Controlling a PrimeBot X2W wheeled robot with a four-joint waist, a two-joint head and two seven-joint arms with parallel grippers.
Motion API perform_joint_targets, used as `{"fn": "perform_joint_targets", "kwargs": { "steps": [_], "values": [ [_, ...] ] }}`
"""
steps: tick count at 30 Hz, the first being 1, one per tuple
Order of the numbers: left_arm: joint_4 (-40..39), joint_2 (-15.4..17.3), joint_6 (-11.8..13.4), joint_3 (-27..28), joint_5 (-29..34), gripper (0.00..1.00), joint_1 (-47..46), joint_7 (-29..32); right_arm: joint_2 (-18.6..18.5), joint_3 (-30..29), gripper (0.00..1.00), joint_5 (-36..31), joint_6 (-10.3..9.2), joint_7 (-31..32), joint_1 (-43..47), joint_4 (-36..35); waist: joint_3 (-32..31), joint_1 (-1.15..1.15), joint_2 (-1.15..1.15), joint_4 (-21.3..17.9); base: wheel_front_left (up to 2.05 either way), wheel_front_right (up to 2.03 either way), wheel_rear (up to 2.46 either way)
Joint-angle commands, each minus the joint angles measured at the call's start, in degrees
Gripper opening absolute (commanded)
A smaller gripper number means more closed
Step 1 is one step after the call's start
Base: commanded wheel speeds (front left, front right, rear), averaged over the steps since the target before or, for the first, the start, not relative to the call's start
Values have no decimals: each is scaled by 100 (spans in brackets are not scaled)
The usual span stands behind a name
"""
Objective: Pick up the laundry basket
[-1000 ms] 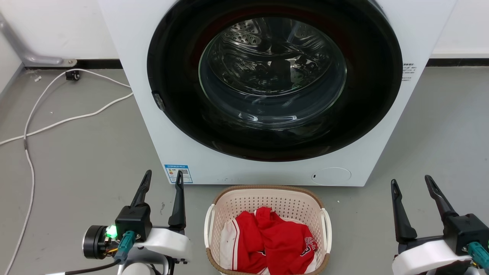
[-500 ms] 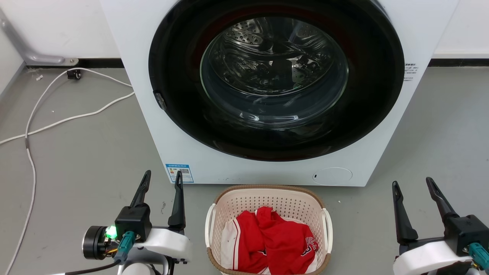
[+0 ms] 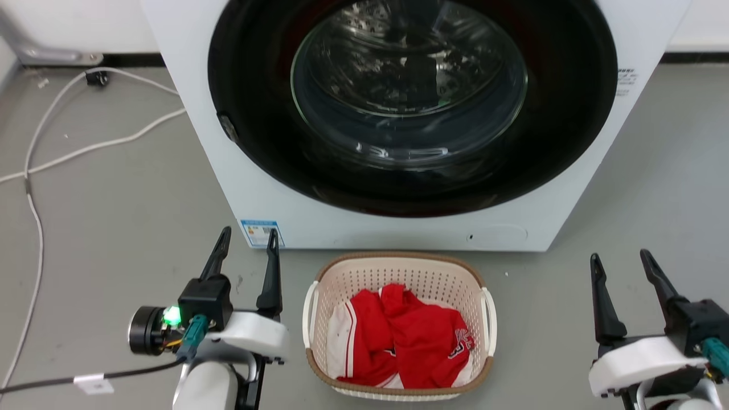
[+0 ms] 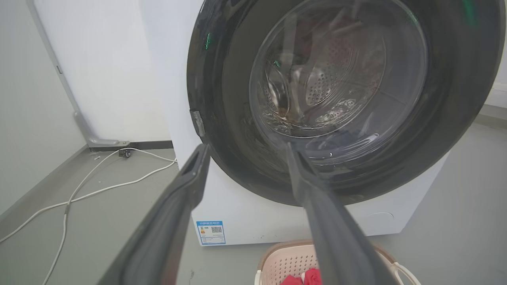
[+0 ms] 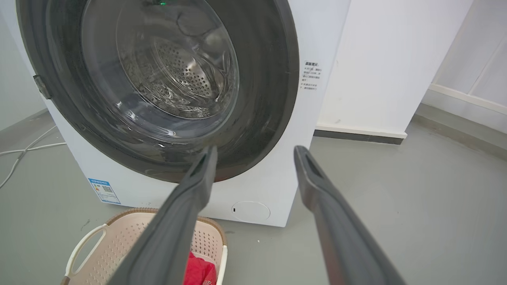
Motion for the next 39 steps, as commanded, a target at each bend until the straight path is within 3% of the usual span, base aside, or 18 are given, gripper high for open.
{"fn": "perform_joint_targets", "kwargs": {
  "steps": [1,9,22,29,39],
  "values": [
    [61,-8,-9,-21,-17,100,-150,-14,15,-13,100,18,-2,-12,-154,75,219,0,0,-17,0,0,0],
    [935,9,-115,32,-193,100,-981,-13,14,81,100,196,-2,-120,-1022,985,1029,0,0,-134,0,0,0],
    [2568,182,-250,147,-390,100,-2270,63,-92,793,100,754,-3,-99,-2751,3200,2267,0,0,-457,0,0,0],
    [3555,312,-506,186,-614,100,-3047,591,-315,1754,100,1620,-3,353,-3572,4313,2728,0,0,-553,0,0,0],
    [4502,483,-738,117,-868,100,-3841,1584,-615,2984,100,2886,-2,871,-4351,5001,3174,0,0,-616,0,0,0]
  ]
}}
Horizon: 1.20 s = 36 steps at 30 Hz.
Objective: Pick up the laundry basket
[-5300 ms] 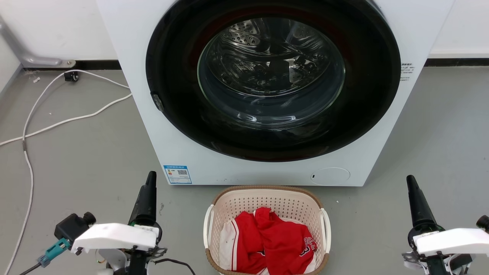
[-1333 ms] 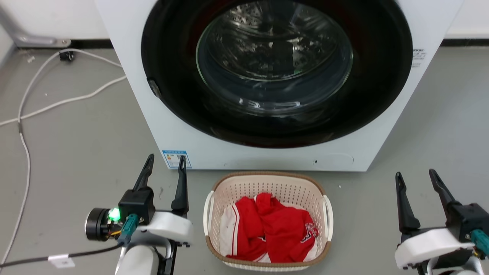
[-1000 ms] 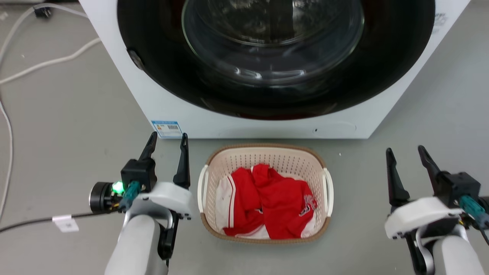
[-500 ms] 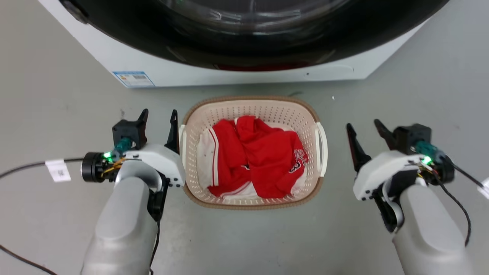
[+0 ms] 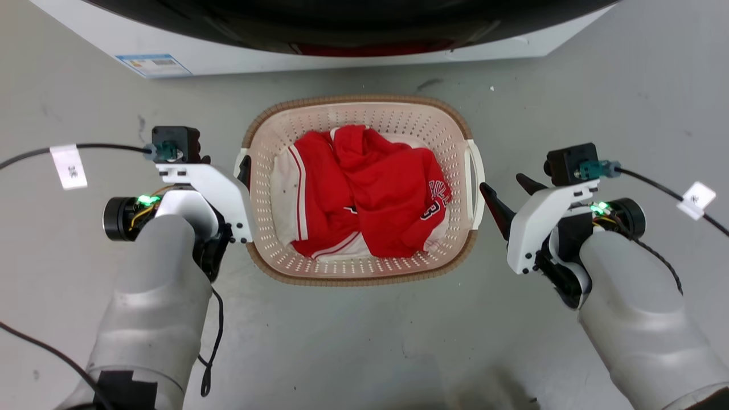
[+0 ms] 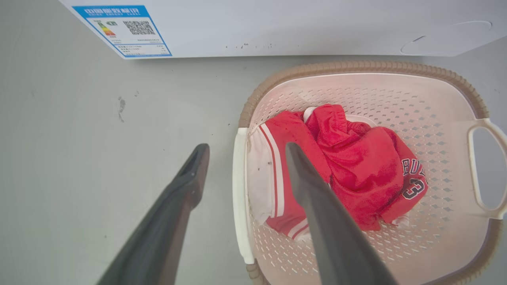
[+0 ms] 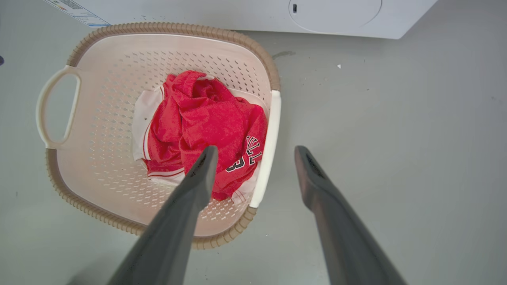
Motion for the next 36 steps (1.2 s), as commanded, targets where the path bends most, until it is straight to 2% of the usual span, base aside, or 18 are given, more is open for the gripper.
{"fn": "perform_joint_targets", "kwargs": {
  "steps": [1,6,14,36],
  "values": [
    [26,23,-5,-12,-35,100,-85,17,-32,45,100,55,-3,13,-97,31,80,-1,0,-21,0,0,0],
    [330,82,-52,-74,-106,100,-365,306,-140,579,100,511,-3,81,-424,238,321,-1,0,-43,0,0,0],
    [654,93,-67,-152,-174,100,-672,419,-233,1274,100,1039,-3,107,-845,651,673,-1,0,-40,0,0,0],
    [1173,3,17,-310,-284,100,-1217,382,-61,2325,100,2111,-3,-130,-1586,1356,1346,-1,0,-11,0,0,0]
  ]
}}
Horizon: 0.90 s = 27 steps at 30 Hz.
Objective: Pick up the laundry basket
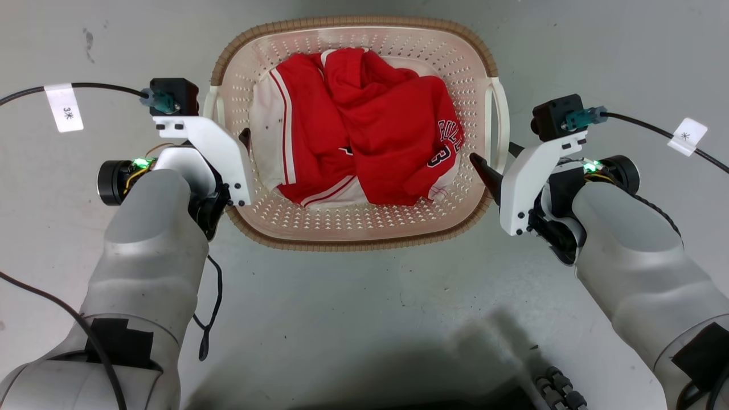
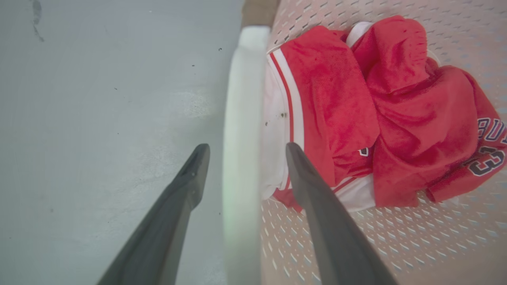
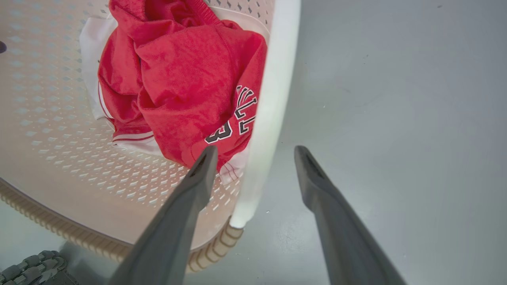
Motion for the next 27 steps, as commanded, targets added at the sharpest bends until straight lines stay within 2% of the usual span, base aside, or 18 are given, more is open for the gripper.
{"fn": "perform_joint_targets", "kwargs": {
  "steps": [1,4,5,6,7,8,18,27],
  "values": [
    [18,-6,27,-11,-6,100,-88,-16,32,24,100,57,-2,-47,-105,32,32,0,0,9,0,0,0],
    [52,-25,30,-39,-26,100,-125,-15,59,90,100,186,-3,-57,-178,125,71,0,0,17,0,0,0],
    [64,-25,33,-40,-40,82,-139,1,69,103,100,234,-2,-66,-203,152,85,0,0,17,0,0,0],
    [75,-32,32,-40,-52,45,-152,20,75,126,60,280,-2,-63,-219,175,99,0,0,18,0,0,0],
    [85,-41,25,-34,-68,3,-170,28,94,143,36,343,-3,-34,-223,187,114,0,0,18,0,0,0],
    [93,-50,13,-37,-93,0,-185,56,96,167,0,376,-2,-32,-242,197,127,0,0,18,0,0,0],
    [151,-97,-41,-118,-202,0,-183,152,36,485,0,696,13,-49,-249,200,83,0,0,19,0,0,0],
    [217,-180,-72,-177,-344,0,49,491,-52,757,0,1042,13,306,-106,207,-465,0,0,60,0,0,0]
  ]
}}
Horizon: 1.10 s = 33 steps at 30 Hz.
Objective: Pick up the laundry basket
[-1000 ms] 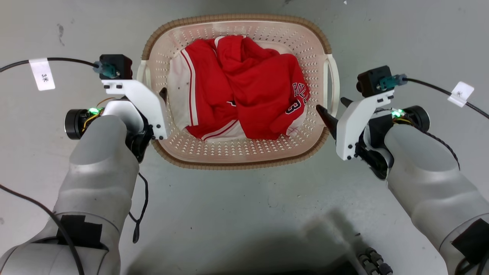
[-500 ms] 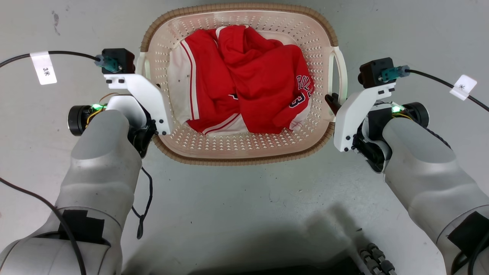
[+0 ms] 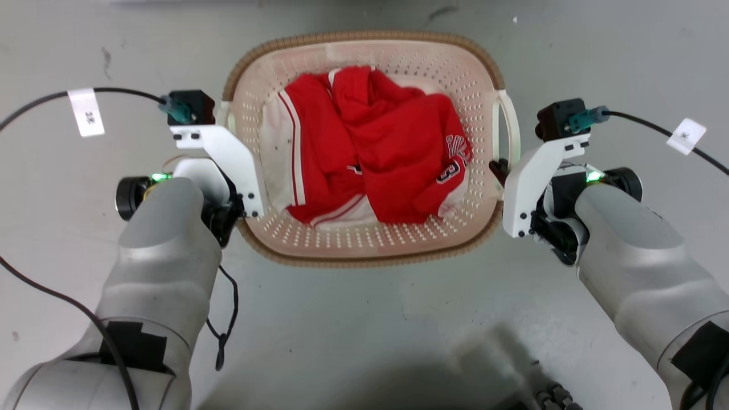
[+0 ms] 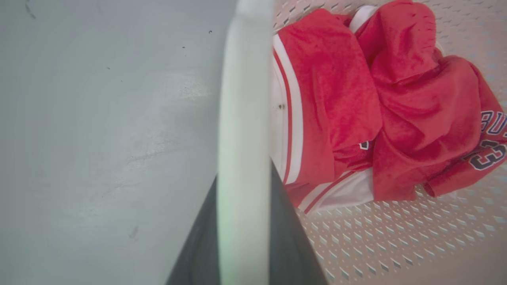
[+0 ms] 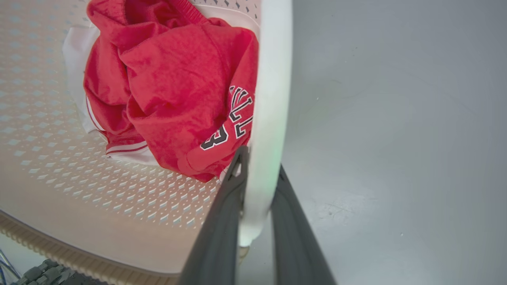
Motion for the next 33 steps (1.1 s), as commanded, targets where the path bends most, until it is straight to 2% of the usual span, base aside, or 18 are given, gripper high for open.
{"fn": "perform_joint_targets", "kwargs": {
  "steps": [1,10,20,33],
  "values": [
    [18,-34,-21,-20,-40,0,136,94,-30,86,0,92,32,106,101,-9,-330,0,0,29,0,0,0],
    [34,-135,-43,-22,-249,0,545,531,-85,314,0,425,31,657,439,16,-1261,0,0,88,0,0,0],
    [37,-161,-52,-79,-435,0,986,1219,-117,553,0,854,31,1558,873,49,-2380,0,0,107,0,0,0],
    [39,-170,-50,-203,-513,0,1359,1723,-77,721,0,1096,30,2143,1105,104,-3222,0,0,184,0,0,0]
  ]
}}
